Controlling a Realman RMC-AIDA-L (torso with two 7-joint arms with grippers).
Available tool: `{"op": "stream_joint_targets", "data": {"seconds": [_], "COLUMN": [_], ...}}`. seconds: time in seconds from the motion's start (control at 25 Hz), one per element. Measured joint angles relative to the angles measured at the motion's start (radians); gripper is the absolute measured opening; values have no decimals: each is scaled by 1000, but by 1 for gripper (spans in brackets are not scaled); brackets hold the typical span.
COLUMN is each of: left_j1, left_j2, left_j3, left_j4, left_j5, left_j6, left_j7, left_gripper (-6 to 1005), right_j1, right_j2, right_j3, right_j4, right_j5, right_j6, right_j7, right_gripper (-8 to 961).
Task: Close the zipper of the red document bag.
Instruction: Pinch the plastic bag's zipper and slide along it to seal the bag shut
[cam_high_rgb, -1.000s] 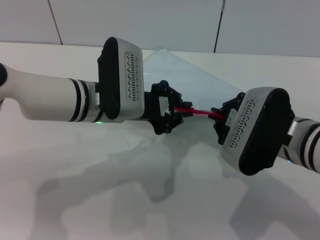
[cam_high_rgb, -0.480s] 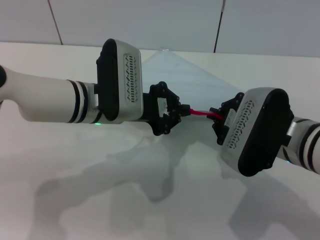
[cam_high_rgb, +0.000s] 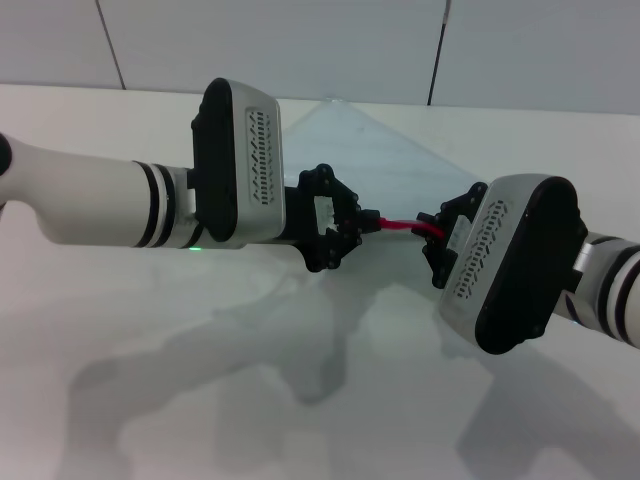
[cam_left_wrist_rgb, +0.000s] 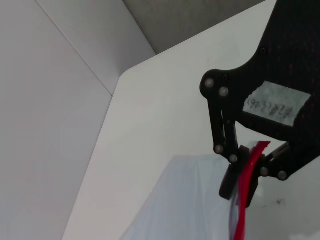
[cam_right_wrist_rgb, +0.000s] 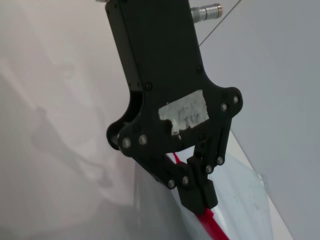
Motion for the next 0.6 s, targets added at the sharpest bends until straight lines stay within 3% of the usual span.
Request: {"op": "stream_joint_targets", "data": {"seconds": [0.6], "left_j1": [15], "left_j2": [1], "left_j3": [-9], "left_j4": [-6], "left_j5": [1], "left_j6": [17], "left_j7": [-1], "left_gripper": [49], "right_j1": [-3], "right_j2": [0], "right_j3": [9], "right_j4": [-14], "right_j5": [-2], "right_j6": [-10], "right_j7": [0], "right_gripper": [71]}}
